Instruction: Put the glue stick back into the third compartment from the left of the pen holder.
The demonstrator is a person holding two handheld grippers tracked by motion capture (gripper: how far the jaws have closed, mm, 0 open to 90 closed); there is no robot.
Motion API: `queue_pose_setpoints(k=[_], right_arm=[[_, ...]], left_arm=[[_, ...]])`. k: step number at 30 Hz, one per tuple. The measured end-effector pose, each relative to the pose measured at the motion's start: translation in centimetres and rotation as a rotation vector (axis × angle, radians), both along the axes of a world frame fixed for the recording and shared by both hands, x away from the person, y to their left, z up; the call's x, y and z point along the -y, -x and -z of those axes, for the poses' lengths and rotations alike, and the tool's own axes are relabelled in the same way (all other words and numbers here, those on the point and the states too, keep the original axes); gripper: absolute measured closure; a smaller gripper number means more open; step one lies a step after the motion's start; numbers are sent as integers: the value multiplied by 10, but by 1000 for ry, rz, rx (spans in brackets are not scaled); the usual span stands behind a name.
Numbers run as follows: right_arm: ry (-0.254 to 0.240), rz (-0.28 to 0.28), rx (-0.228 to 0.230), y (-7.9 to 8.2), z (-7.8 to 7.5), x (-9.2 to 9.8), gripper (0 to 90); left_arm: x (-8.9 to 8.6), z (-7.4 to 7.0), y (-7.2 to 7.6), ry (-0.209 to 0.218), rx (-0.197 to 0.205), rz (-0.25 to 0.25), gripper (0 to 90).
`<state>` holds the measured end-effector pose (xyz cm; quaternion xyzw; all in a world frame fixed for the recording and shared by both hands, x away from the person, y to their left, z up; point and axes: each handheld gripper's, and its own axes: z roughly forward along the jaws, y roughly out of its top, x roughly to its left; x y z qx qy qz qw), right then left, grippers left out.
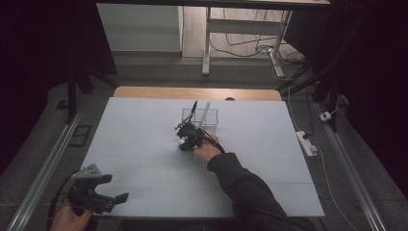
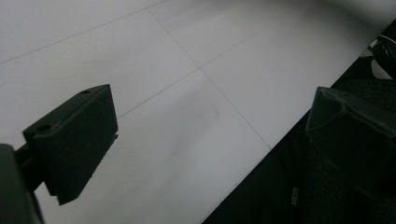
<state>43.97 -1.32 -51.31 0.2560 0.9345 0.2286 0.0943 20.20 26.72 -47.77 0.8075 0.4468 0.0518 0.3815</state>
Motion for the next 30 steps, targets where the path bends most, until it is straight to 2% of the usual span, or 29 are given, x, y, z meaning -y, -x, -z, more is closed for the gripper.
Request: queue_pose_setpoints(k=[5, 7, 9, 14, 20, 30], right_arm=[[3, -7, 13, 3, -1, 0, 654], [-20, -1, 8, 5, -2, 1, 654], [-22, -10, 12, 5, -5, 3, 654], [-76, -24, 12, 9, -18, 7, 655], [-121, -55, 43, 19, -36, 13, 655], [-234, -48, 83, 22, -63, 32, 655]], left_arm=[[0, 0, 0, 1, 0, -2, 25], [0, 0, 0, 0, 1, -1, 25], [0, 0, 0, 0, 1, -1, 25], [-1, 0, 0, 5, 1, -4, 25], [0, 0, 0, 3, 1, -5, 25], [-1, 0, 0, 5, 1, -8, 24]])
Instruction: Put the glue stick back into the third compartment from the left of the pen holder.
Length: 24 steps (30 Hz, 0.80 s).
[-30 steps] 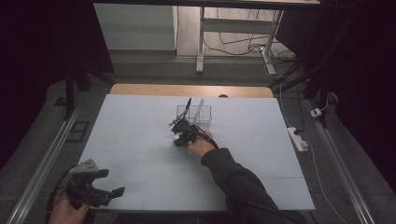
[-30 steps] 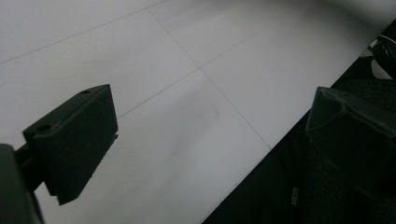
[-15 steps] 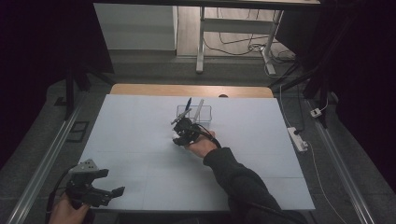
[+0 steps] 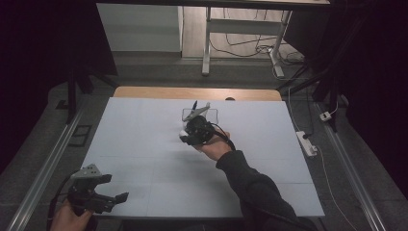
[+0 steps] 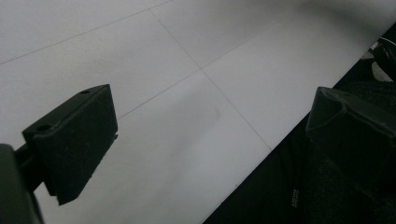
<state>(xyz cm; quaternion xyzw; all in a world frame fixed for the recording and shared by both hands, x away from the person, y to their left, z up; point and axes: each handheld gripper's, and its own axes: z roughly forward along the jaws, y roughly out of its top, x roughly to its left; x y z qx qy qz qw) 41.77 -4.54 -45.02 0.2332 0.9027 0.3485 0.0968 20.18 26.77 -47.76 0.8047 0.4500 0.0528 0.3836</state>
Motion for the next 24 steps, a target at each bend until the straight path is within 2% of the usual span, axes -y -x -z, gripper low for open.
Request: queue_pose_setpoints(k=[7, 12, 24], right_arm=[[-55, 38, 43, -1, -22, 15, 654], [-85, 79, 67, -6, -31, 28, 654], [-134, 208, 127, -30, -37, 57, 654]], left_arm=[[0, 0, 0, 0, 1, 1, 24], [0, 0, 0, -1, 2, 3, 25], [0, 0, 0, 0, 0, 1, 26]])
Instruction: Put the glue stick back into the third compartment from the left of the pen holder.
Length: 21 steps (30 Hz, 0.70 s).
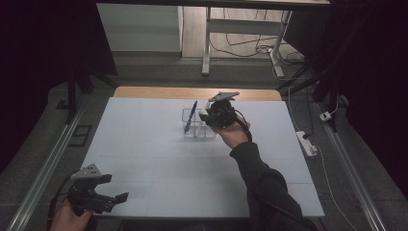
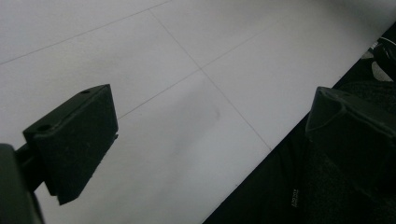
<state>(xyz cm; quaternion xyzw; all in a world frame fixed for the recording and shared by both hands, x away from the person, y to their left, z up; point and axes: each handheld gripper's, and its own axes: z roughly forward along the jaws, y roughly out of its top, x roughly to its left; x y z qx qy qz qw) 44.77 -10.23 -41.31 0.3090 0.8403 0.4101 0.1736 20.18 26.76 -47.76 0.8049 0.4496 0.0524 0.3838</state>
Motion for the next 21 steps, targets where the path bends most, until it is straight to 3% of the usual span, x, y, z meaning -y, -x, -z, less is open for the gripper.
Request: queue_pose_setpoints(k=[7, 21], right_arm=[[-32, 31, 30, -14, 1, 5, 654], [-65, -7, 99, -39, 12, -5, 653]], left_arm=[[0, 0, 0, 0, -4, -1, 27], [0, 0, 0, 2, -4, 0, 27]])
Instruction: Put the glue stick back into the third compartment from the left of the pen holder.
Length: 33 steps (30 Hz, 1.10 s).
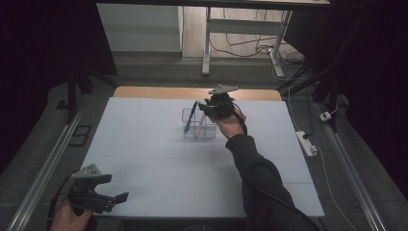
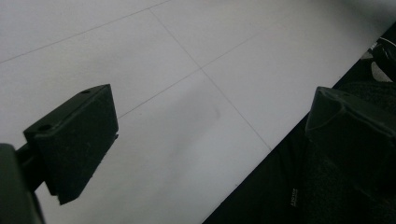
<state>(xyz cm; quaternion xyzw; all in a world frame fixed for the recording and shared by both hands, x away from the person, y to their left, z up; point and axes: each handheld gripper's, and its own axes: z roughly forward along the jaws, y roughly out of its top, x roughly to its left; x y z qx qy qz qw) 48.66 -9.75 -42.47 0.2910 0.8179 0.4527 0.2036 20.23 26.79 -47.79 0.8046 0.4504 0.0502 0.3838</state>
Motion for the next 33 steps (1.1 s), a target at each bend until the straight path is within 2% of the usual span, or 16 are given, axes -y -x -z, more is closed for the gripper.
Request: queue_pose_setpoints(k=[11, 15, 20, 33], right_arm=[[19, -45, 58, -7, 15, -4, 653], [12, -49, 56, -8, 18, -5, 652], [19, -55, 80, -7, 21, -6, 650], [5, -56, 79, -4, 23, -5, 630]], left_arm=[[0, 0, 0, -2, 0, 3, 27], [0, 0, 0, -3, 0, 4, 27], [0, 0, 0, -3, 1, 4, 27], [1, 0, 0, -7, 1, 7, 27]])
